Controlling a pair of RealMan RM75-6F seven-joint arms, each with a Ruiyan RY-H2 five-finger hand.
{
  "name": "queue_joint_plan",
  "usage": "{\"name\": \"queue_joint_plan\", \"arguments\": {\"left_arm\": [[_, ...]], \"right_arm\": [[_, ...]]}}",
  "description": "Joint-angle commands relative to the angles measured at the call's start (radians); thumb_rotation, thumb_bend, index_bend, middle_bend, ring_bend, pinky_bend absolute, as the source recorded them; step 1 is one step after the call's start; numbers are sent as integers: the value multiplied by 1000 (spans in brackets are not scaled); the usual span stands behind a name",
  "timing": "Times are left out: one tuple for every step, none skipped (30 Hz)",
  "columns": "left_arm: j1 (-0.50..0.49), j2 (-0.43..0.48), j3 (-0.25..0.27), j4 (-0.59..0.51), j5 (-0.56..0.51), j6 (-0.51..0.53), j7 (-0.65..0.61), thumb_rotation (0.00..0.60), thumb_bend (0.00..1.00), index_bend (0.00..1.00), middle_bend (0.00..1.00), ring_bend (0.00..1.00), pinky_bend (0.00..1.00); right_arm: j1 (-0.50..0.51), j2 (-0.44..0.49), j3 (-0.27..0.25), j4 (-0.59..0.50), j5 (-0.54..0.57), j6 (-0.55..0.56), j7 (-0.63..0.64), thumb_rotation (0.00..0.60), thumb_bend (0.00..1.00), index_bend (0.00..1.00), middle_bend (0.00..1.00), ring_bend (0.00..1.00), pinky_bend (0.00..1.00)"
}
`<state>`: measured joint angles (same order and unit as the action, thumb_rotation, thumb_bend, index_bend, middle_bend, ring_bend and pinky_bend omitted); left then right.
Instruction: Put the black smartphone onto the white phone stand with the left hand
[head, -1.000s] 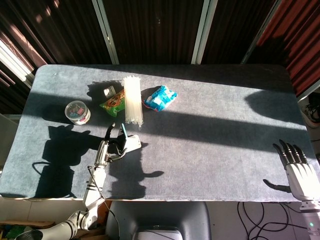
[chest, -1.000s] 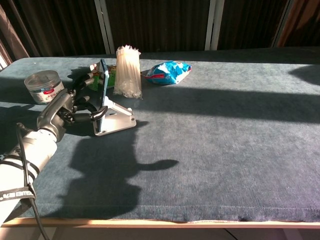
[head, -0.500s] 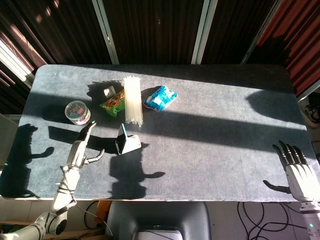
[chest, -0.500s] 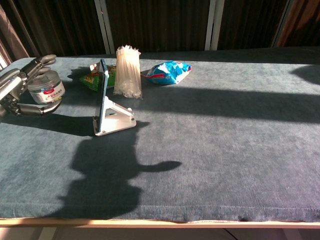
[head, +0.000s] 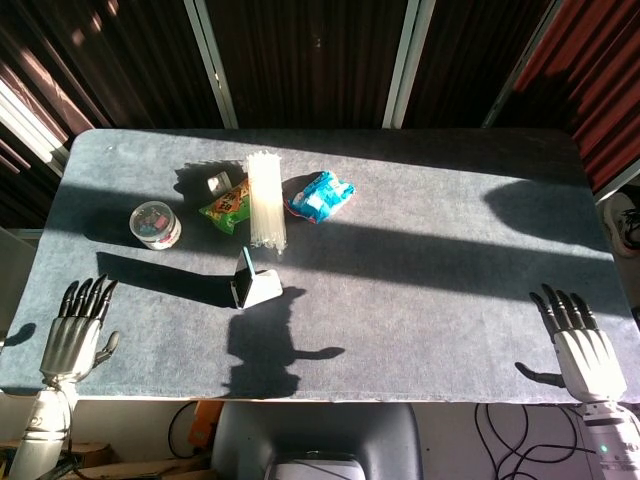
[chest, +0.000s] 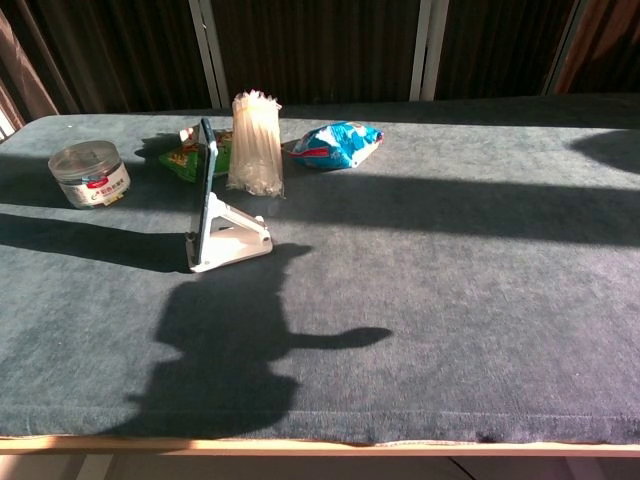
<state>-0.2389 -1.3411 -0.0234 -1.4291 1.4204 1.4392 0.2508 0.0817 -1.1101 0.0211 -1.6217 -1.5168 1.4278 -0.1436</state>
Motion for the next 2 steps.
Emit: {"name": "queue_joint_plan", "arguments": {"left_arm": [[28,29,5,-38,-9,24,9,600,348,0,0,0,0],[31,32,5,-41,-6,25,7,600,348,0,0,0,0]], "right_arm": [[0,-1,0,2,-1,0,1,600,180,0,0,0,0],[1,-1,0,2,-1,-1,1,600,180,0,0,0,0]]}}
